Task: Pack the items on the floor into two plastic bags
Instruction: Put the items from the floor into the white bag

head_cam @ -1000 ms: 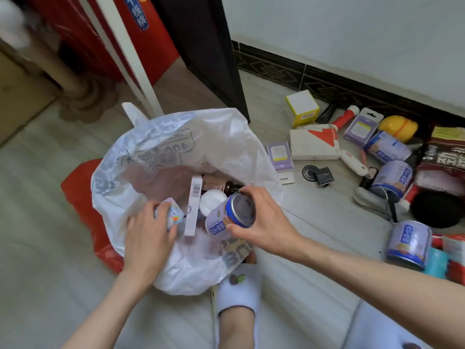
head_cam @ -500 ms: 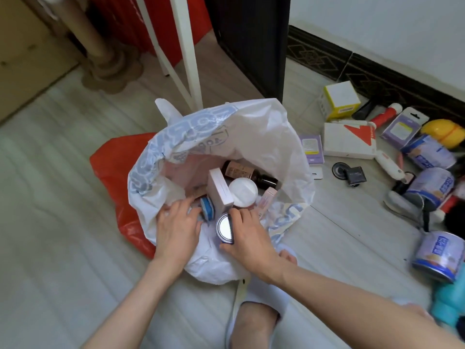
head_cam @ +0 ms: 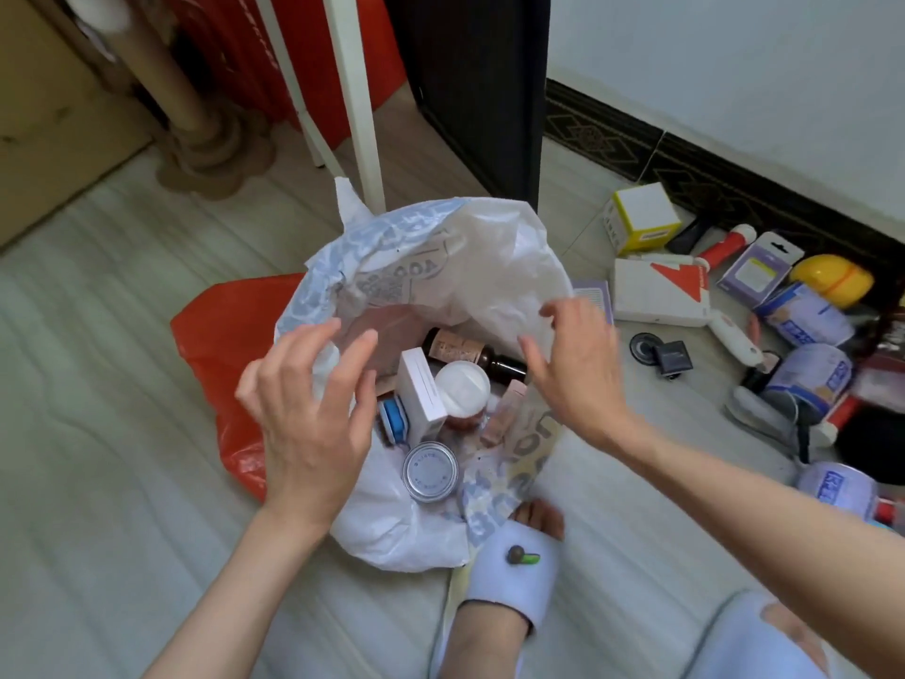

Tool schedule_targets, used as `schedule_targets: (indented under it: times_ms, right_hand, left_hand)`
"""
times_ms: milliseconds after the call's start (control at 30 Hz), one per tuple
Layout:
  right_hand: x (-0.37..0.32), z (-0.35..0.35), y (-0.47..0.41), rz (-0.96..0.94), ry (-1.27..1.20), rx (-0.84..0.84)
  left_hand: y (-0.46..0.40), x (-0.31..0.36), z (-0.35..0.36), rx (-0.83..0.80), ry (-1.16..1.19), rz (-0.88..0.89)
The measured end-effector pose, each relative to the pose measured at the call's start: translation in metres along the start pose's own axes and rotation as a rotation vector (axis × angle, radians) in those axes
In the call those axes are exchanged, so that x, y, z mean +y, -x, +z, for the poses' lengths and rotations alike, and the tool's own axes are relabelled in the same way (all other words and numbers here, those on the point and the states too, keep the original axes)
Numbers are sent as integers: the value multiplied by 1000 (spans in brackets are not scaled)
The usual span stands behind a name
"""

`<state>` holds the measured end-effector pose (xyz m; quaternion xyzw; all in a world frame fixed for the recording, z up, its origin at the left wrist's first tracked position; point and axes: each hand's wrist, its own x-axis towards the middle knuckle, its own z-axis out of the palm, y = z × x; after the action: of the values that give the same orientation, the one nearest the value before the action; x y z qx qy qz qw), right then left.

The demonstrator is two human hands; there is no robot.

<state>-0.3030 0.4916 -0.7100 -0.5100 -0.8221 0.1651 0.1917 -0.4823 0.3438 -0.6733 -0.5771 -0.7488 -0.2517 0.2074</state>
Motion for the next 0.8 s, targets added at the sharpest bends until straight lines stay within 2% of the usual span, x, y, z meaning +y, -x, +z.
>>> schedule_targets:
  times_ms: [100, 167, 233, 400, 600, 800]
  right_hand:
    - [24, -5, -40, 270, 62, -193]
    - [33, 3, -52, 369, -62, -300]
    - [36, 11, -57, 436, -177, -335]
    - [37, 12, -49, 335, -140, -214]
    - [47, 14, -42, 424, -217, -269]
    - [68, -18, -37, 512, -353, -139]
  left_hand:
    - [-33, 1, 11, -99, 15, -86]
    - [-50, 3, 19, -120, 2, -111]
    - [-65, 4, 25, -124, 12, -134]
    - [-84, 6, 38, -128, 129, -158]
    - [-87, 19, 36, -136, 202, -124]
    - [-97, 32, 32, -106, 270, -89]
